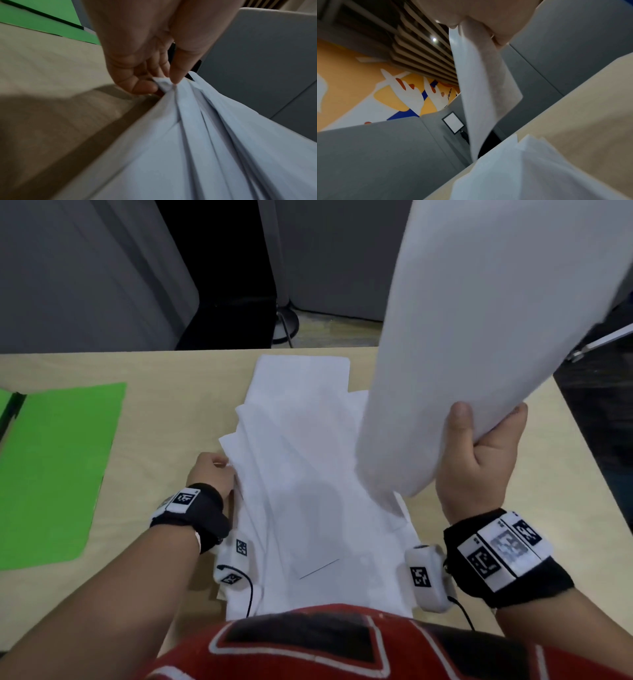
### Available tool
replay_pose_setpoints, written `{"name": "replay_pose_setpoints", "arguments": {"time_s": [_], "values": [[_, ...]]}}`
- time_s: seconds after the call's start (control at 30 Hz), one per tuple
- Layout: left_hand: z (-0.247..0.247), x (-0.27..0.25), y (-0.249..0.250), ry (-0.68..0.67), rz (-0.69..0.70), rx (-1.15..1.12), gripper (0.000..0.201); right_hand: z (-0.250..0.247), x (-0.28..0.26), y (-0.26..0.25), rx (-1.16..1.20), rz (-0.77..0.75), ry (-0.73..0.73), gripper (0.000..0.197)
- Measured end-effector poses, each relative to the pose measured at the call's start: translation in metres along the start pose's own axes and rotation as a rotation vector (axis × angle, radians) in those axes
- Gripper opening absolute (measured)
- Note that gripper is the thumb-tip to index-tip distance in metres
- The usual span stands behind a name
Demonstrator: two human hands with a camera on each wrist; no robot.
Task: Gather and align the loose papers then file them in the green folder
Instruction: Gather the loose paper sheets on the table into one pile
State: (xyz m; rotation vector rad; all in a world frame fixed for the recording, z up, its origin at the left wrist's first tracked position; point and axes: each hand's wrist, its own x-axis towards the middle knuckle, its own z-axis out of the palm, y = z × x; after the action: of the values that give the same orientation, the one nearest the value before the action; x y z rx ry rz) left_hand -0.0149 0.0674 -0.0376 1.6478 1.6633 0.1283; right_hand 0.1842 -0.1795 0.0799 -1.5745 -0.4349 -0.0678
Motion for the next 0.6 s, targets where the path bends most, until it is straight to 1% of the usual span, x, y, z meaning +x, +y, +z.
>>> {"name": "replay_pose_setpoints", "arguments": {"time_s": [0.07,0.1,0.13,0.2,0.27,0.3,0.37,0.47,0.5,0.6], "values": [[-0.001,0.003,-0.002,-0.013,0.007,-0.035,0.034,0.001,-0.004,-0.001,0.135,0.047,-0.034,0.025],[0.000,0.004,-0.005,-0.021,0.010,-0.036,0.036,0.002,-0.006,0.002,0.168,0.104,-0.066,0.024],[0.000,0.003,-0.007,-0.032,0.019,-0.019,0.039,0.004,-0.008,0.006,0.150,0.172,-0.106,0.022],[0.001,-0.002,-0.013,-0.061,0.064,0.062,0.046,0.006,-0.013,0.020,-0.055,0.335,-0.198,0.021],[0.003,-0.010,-0.019,-0.124,0.120,0.126,0.049,0.007,-0.020,0.038,-0.280,0.520,-0.265,0.029],[0.004,-0.014,-0.023,-0.163,0.152,0.158,0.049,0.007,-0.023,0.046,-0.346,0.590,-0.303,0.031],[0.003,-0.022,-0.030,-0.229,0.206,0.228,0.048,0.004,-0.028,0.059,-0.457,0.676,-0.408,0.037],[0.000,-0.034,-0.043,-0.323,0.260,0.253,0.052,0.003,-0.032,0.070,-0.604,0.723,-0.552,0.048],[-0.001,-0.036,-0.048,-0.373,0.270,0.255,0.053,0.002,-0.032,0.073,-0.653,0.713,-0.578,0.053],[-0.004,-0.043,-0.054,-0.553,0.326,0.301,0.056,0.003,-0.033,0.084,-0.886,0.612,-0.608,0.062]]}}
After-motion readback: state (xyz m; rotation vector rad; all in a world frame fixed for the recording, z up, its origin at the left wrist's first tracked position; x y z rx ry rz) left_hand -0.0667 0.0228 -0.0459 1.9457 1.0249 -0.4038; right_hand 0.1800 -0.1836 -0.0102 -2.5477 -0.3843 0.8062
